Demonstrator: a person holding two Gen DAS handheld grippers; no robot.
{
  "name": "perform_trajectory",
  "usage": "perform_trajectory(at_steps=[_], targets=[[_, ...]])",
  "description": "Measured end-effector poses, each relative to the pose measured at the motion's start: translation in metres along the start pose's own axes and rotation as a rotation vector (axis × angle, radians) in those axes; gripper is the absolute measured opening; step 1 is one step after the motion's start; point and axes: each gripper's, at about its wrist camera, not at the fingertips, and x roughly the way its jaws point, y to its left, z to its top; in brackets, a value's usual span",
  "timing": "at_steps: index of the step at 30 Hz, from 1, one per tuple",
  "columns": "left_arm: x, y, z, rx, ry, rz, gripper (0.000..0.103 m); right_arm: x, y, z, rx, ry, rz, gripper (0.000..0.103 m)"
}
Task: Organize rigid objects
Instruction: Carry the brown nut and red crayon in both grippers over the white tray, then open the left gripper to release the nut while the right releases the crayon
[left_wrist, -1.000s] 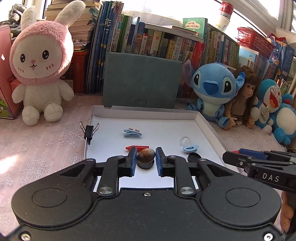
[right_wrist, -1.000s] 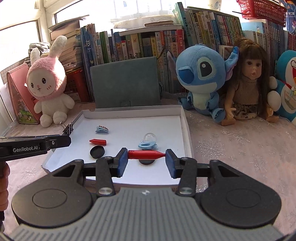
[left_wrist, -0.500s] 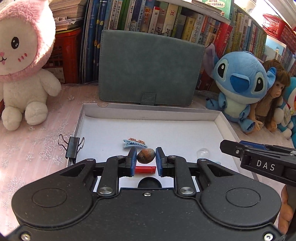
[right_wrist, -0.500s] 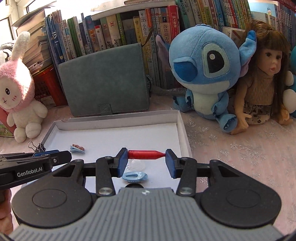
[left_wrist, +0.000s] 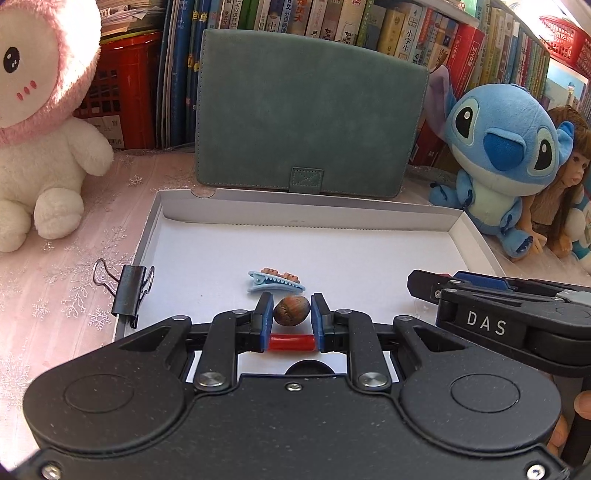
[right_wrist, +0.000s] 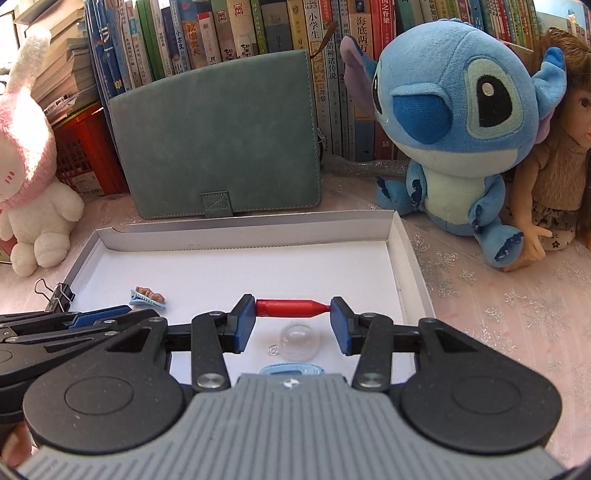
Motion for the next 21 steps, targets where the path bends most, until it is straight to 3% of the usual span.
perform_trajectory(at_steps=[21], targets=[[0.005, -0.006, -0.009, 0.041, -0.046, 0.029, 0.021, 0.015, 0.004, -0.006, -0.042, 0.017, -0.044, 0.050]])
